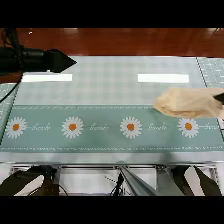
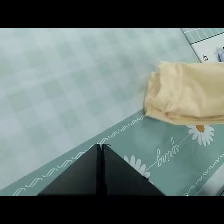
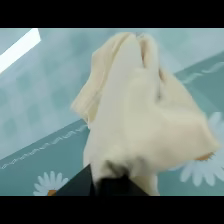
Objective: Fold the shirts.
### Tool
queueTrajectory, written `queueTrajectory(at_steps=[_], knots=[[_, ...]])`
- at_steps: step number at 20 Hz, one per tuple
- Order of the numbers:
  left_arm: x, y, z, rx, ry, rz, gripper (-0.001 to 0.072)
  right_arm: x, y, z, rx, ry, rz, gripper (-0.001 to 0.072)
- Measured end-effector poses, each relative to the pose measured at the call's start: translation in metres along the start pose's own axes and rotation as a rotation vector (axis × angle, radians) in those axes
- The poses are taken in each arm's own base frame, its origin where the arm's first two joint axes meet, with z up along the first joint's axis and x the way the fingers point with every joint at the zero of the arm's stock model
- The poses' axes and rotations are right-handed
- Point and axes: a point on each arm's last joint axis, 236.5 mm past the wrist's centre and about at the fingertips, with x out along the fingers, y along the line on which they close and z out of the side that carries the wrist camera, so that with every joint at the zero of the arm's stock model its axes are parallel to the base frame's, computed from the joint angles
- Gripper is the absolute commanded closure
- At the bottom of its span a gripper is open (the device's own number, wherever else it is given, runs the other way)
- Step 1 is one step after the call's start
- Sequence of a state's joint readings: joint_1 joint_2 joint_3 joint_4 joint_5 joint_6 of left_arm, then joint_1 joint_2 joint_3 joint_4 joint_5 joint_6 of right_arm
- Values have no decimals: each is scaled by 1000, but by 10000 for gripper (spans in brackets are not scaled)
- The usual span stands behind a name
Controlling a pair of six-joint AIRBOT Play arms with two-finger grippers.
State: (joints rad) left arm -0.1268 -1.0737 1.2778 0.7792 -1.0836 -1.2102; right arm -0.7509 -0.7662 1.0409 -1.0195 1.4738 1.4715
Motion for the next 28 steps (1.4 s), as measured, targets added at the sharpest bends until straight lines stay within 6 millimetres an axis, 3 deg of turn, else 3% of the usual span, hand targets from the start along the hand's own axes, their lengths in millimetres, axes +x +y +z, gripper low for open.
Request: queueTrajectory(at_steps=[6,11,13,17,20,21,23,24,28], knots=[[21,15,-9,38,47,10,692,-58,-100,-17,279,-24,-311,683],[30,36,-19,73,92,64,692,-112,-179,-60,528,-7,-640,682],[32,46,-22,89,108,94,692,-132,-199,-81,623,6,-746,682],[35,58,-16,107,85,138,692,-155,-215,-111,756,42,-848,681],[35,66,-3,118,34,169,691,-159,-218,-133,817,100,-886,680],[35,68,2,128,13,180,692,-158,-219,-140,833,126,-893,617],[34,71,8,145,-11,193,691,-154,-220,-154,858,171,-904,271],[34,72,12,151,-28,202,692,-154,-220,-161,866,192,-915,233],[33,75,20,165,-57,216,692,-166,-230,-176,867,225,-1004,235]])
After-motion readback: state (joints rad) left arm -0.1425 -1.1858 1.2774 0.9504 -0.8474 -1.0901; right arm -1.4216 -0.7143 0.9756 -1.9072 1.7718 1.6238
